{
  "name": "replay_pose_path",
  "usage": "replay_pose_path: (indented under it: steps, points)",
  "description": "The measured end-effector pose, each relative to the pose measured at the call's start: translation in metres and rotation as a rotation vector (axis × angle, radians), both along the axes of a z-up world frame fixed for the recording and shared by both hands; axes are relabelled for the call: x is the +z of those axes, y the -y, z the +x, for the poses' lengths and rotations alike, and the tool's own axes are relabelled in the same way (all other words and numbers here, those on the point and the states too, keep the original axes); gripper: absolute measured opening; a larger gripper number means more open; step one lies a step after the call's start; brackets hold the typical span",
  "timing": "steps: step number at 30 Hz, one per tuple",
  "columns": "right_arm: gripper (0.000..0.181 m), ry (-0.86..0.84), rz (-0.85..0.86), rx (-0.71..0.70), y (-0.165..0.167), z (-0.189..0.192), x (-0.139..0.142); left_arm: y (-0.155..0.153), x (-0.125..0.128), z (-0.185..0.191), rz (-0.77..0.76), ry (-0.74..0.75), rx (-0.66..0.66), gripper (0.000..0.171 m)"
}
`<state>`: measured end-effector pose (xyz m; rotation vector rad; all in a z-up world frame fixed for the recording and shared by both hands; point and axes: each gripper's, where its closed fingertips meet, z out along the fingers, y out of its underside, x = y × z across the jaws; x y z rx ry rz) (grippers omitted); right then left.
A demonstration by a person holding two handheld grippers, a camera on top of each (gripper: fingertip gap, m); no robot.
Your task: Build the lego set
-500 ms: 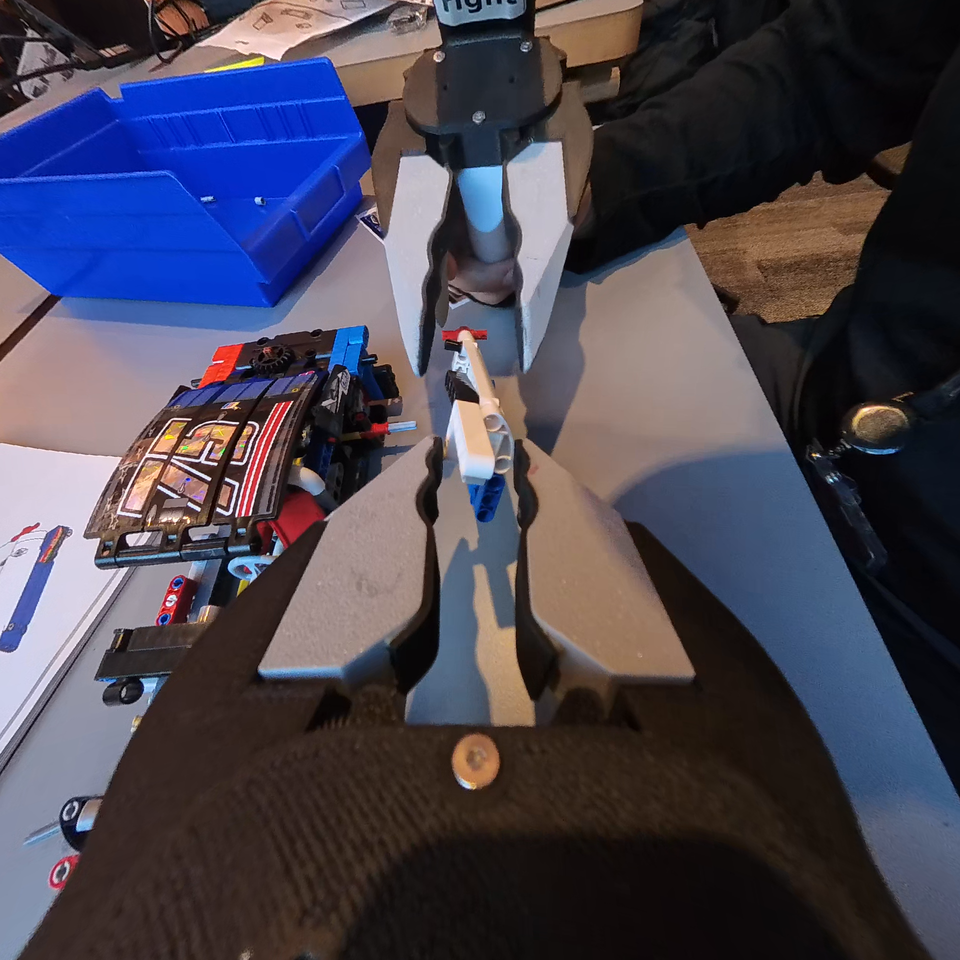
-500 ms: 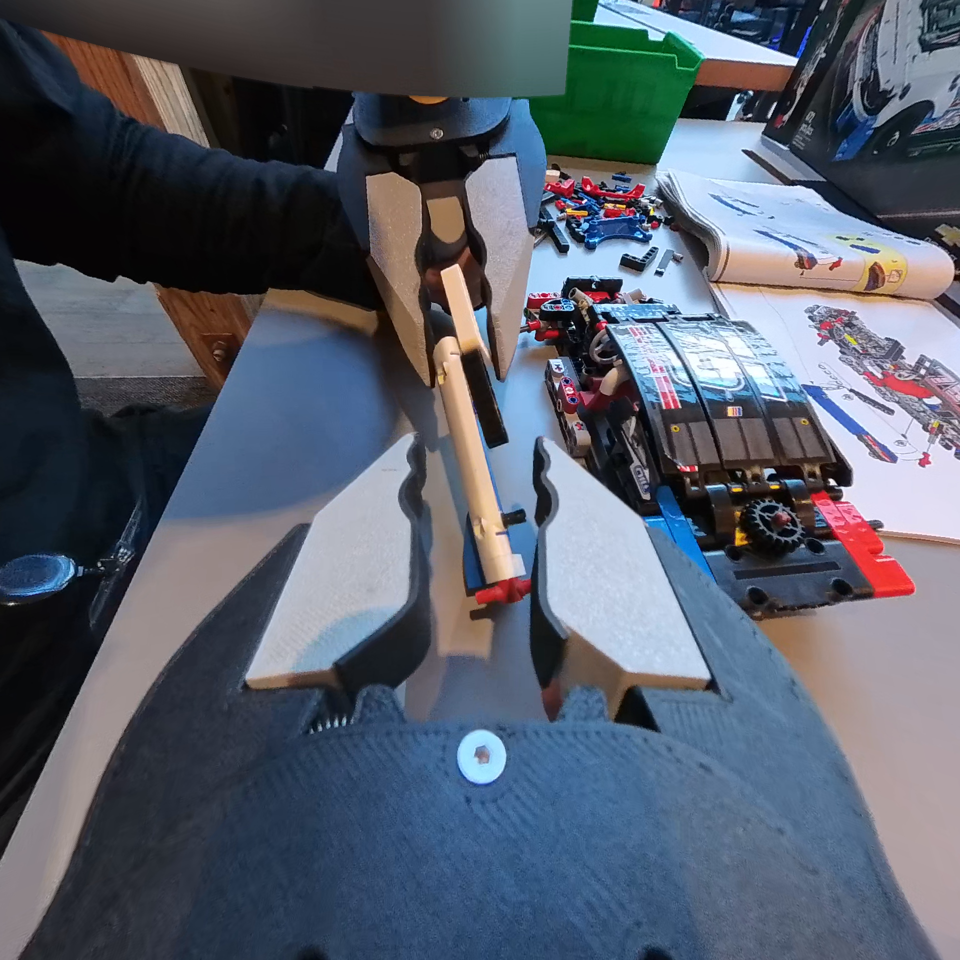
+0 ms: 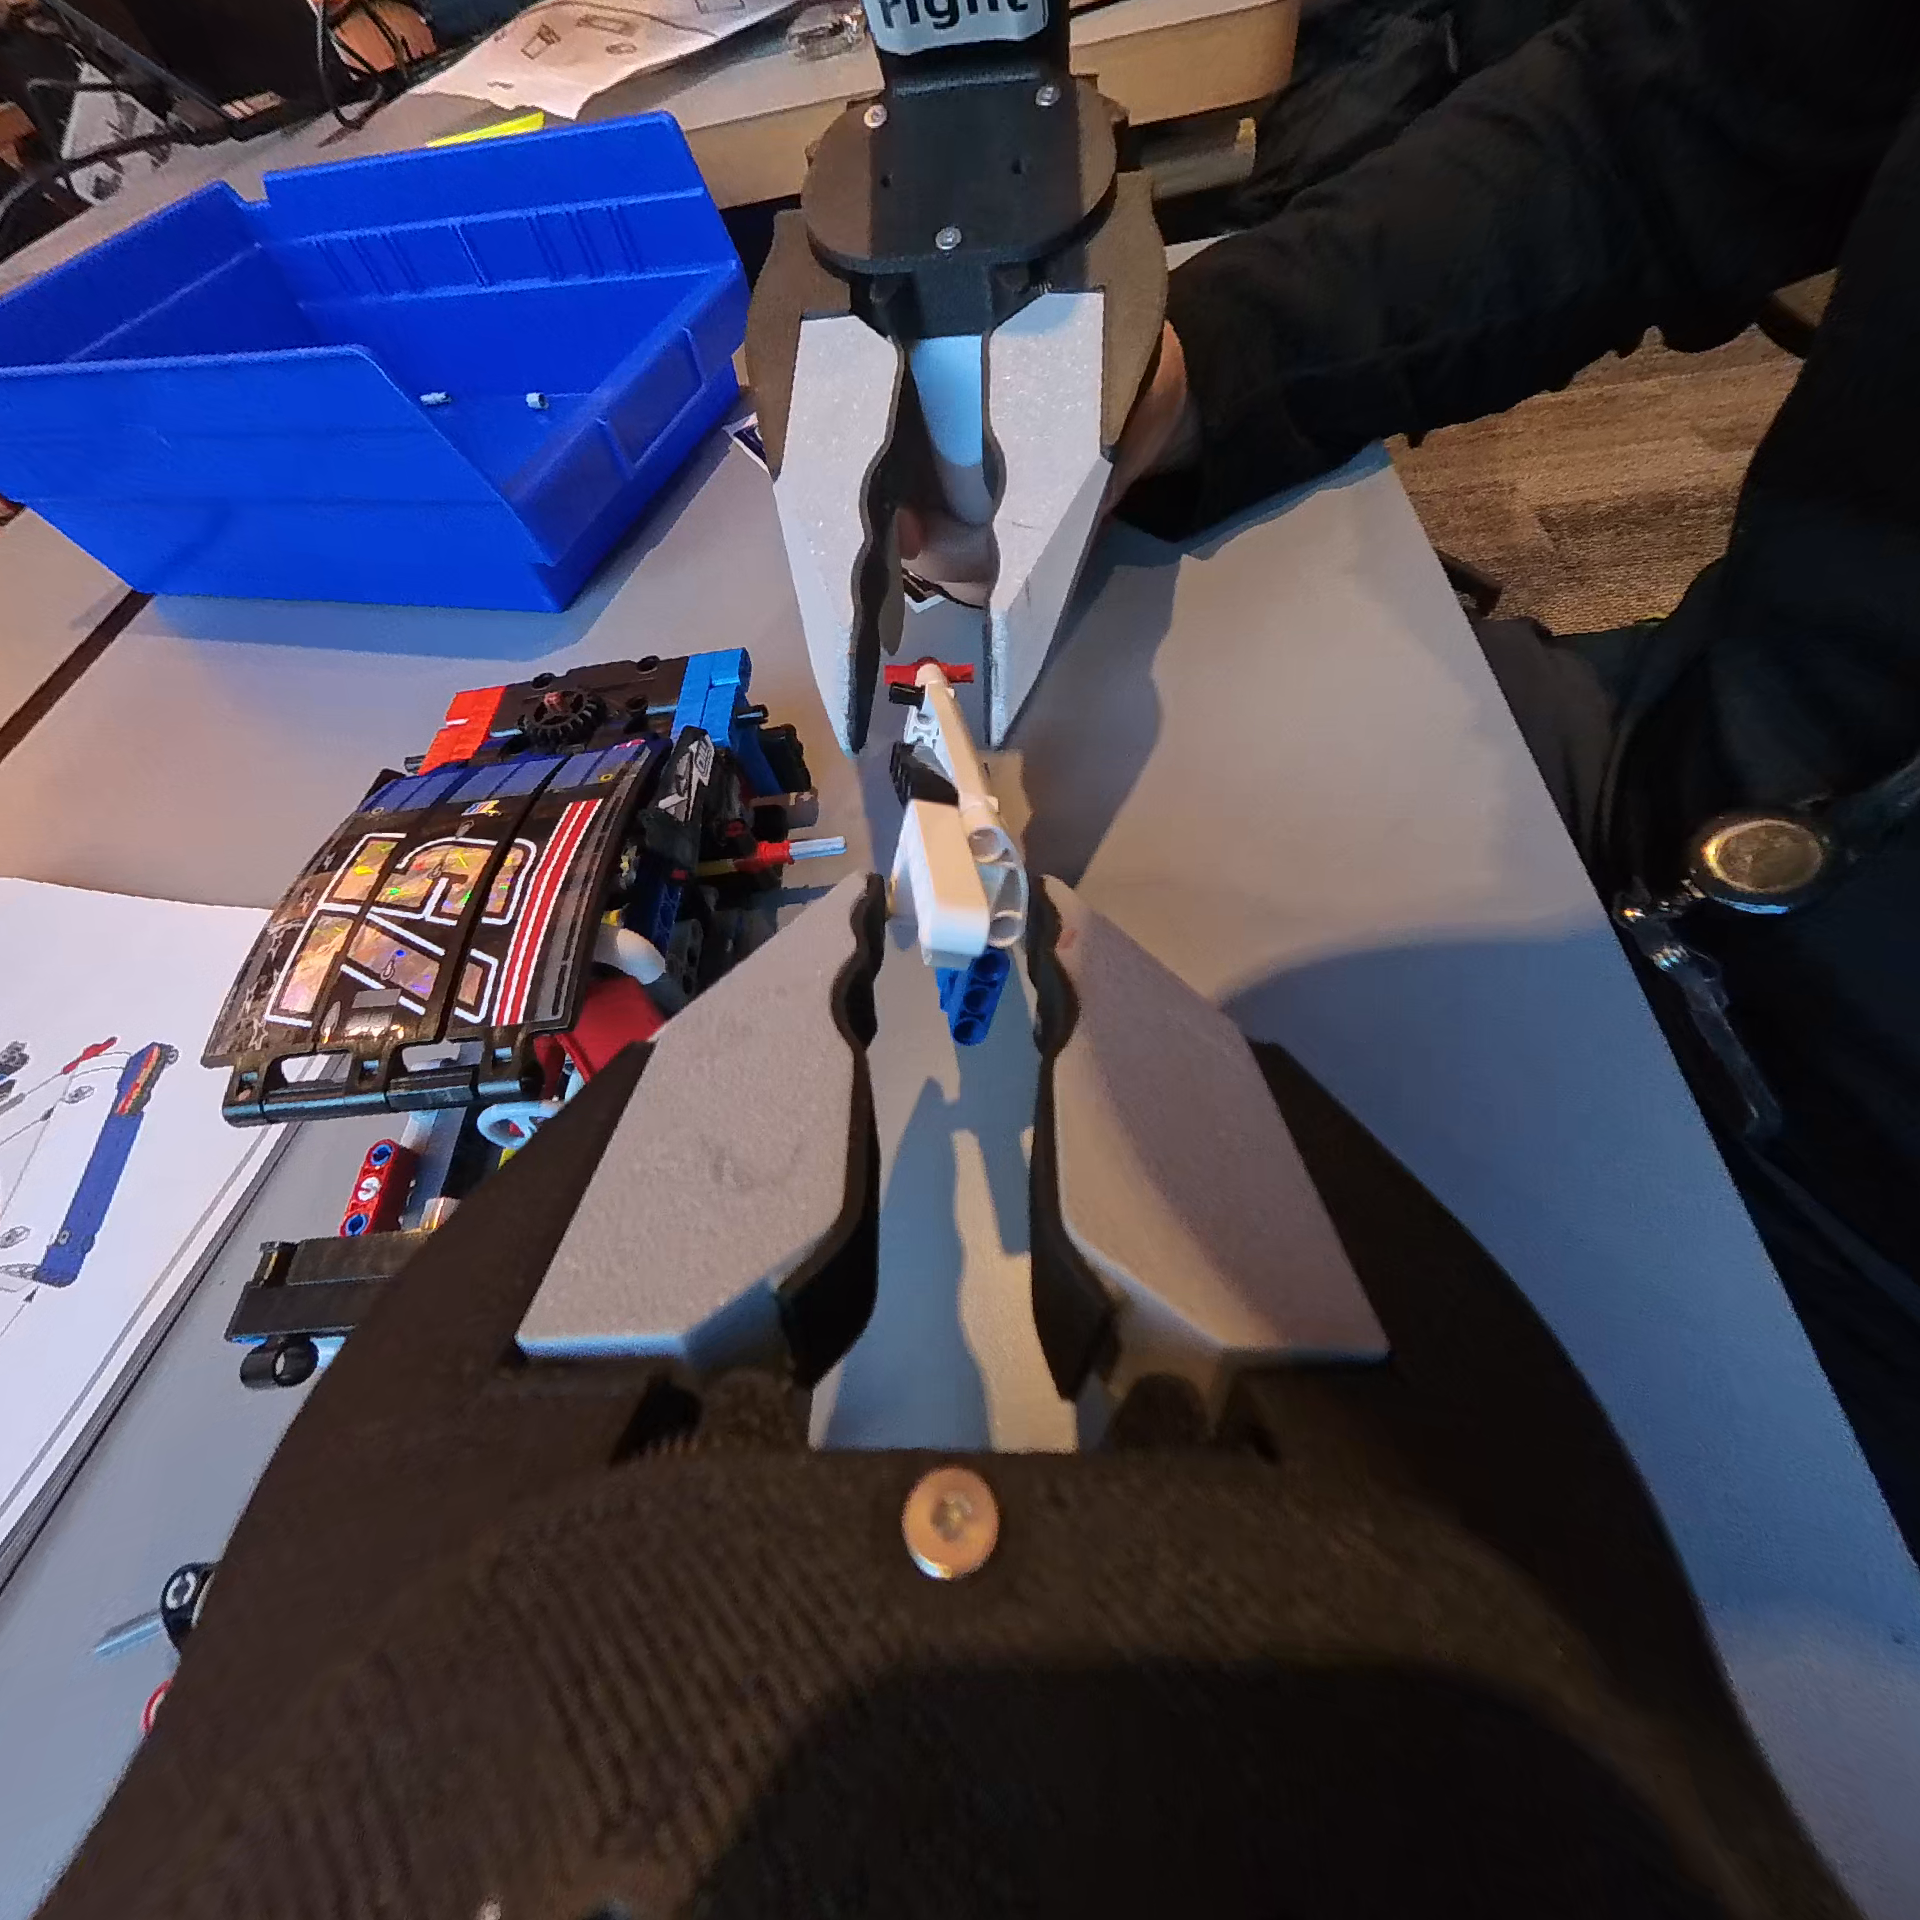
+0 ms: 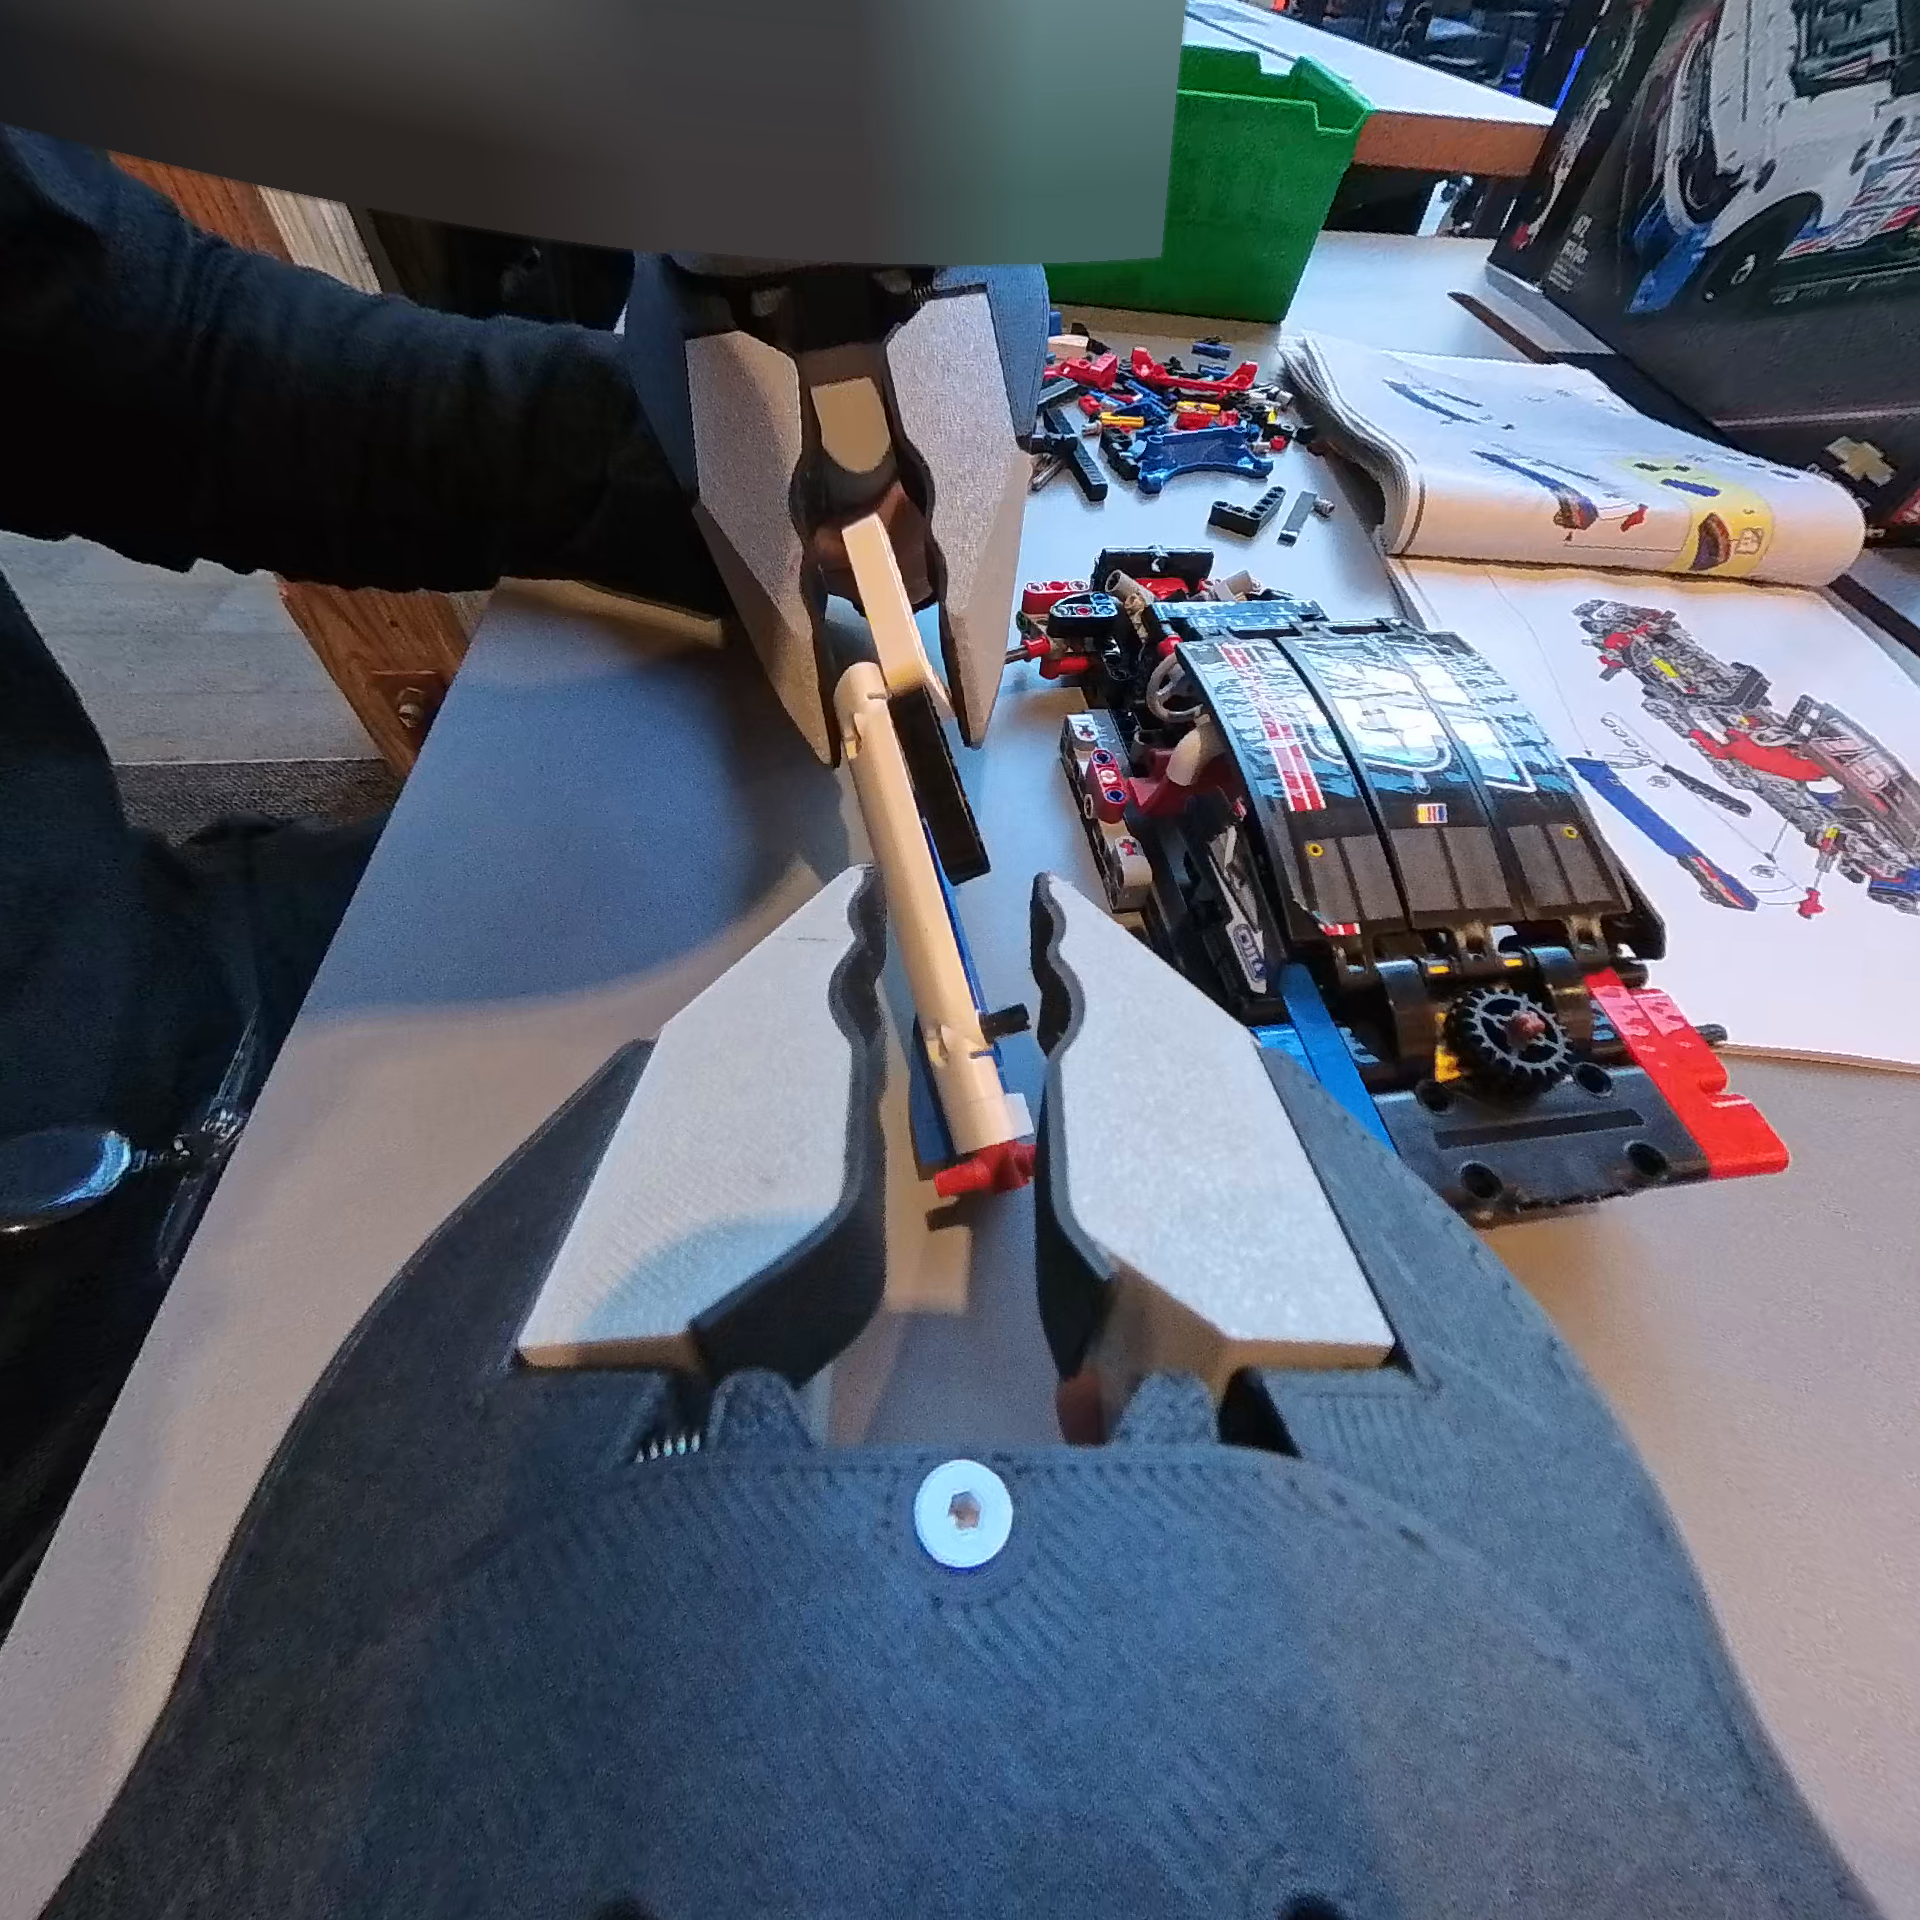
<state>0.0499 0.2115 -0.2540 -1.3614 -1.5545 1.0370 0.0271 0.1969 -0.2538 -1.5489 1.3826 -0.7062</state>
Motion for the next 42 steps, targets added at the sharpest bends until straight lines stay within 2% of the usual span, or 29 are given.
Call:
replay_pose_path:
  steps: [7, 30, 42]
  points:
    - [0.02, 0.005, -0.005, 0.012, 0.002, 0.0, -0.001, 0.0, -0.001, 0.0, 0.005, -0.007, 0.001, 0.025]
    - [0.018, -0.011, 0.002, -0.003, 0.0, 0.0, 0.002, -0.002, -0.004, 0.0, 0.002, -0.017, 0.008, 0.025]
    - [0.018, -0.122, -0.003, -0.079, -0.02, 0.016, 0.028, -0.001, -0.007, 0.0, 0.007, -0.033, 0.004, 0.025]
